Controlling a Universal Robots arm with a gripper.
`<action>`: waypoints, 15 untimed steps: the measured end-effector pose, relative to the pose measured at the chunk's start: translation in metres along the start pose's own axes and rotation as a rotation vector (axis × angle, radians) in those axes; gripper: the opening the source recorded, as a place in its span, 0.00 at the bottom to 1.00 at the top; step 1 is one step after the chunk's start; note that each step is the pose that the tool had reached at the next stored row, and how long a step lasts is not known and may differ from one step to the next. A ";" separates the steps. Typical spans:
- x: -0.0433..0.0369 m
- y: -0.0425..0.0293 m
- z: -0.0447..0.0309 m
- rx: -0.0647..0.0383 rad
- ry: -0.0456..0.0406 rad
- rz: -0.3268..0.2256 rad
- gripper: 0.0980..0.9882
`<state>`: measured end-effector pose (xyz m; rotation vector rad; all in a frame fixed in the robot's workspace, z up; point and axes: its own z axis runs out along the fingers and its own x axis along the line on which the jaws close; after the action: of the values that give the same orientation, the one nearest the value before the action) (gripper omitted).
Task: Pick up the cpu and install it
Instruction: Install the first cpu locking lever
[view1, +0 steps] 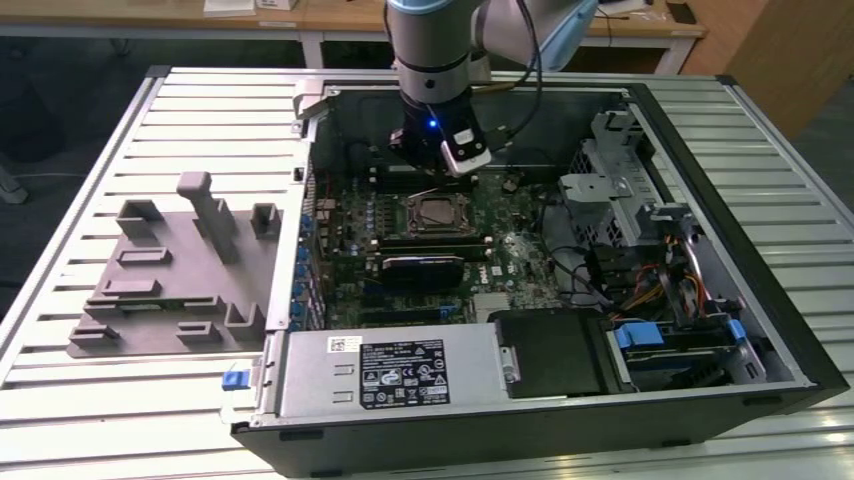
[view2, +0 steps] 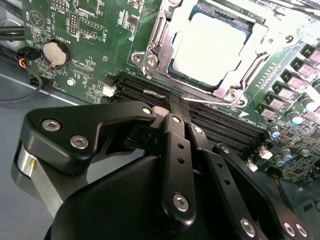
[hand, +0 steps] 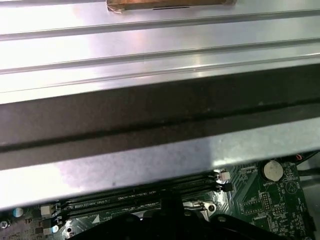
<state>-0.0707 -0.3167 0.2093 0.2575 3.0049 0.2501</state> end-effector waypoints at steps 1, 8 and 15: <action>0.0000 -0.0001 0.0003 0.003 -0.0025 0.000 0.01; 0.0022 0.0007 0.0025 0.007 -0.0088 -0.001 0.01; 0.0031 0.0043 0.0040 0.013 -0.0136 0.018 0.01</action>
<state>-0.0726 -0.3113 0.2059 0.2867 2.9929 0.2300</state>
